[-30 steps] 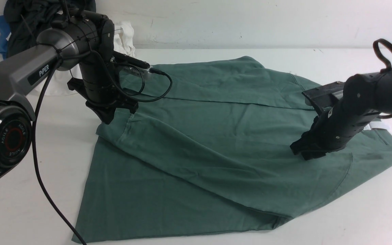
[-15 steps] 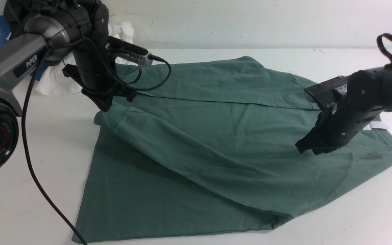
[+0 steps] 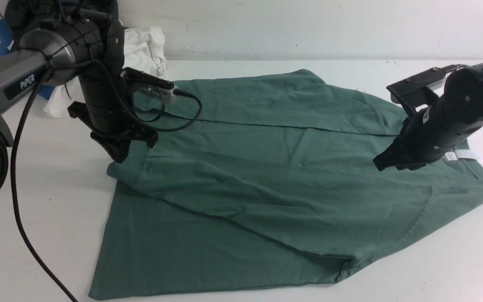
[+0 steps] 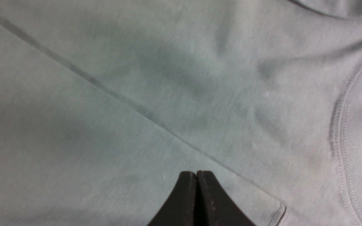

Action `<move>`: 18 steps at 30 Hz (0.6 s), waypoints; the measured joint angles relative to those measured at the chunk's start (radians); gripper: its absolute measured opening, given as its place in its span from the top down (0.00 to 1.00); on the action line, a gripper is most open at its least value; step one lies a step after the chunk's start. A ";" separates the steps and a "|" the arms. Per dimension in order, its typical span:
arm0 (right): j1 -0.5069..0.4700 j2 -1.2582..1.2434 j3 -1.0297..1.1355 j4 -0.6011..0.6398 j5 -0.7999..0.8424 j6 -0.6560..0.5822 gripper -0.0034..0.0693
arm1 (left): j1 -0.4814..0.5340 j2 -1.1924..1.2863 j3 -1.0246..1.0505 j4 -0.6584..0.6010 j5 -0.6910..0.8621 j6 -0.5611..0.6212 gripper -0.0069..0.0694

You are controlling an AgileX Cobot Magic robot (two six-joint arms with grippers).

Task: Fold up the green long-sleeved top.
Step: Use the left arm to drag and place the cuff at the centered position on the left edge of the fabric, then use the left arm to clamp the cuff farthest from it

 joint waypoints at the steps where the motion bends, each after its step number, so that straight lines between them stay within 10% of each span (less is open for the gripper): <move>1: 0.000 0.000 0.000 0.000 0.000 0.000 0.97 | 0.001 0.003 0.002 0.012 0.000 -0.001 0.91; 18: 0.060 -0.127 0.000 0.372 0.101 -0.198 0.97 | 0.005 0.019 -0.207 0.045 -0.193 -0.146 0.49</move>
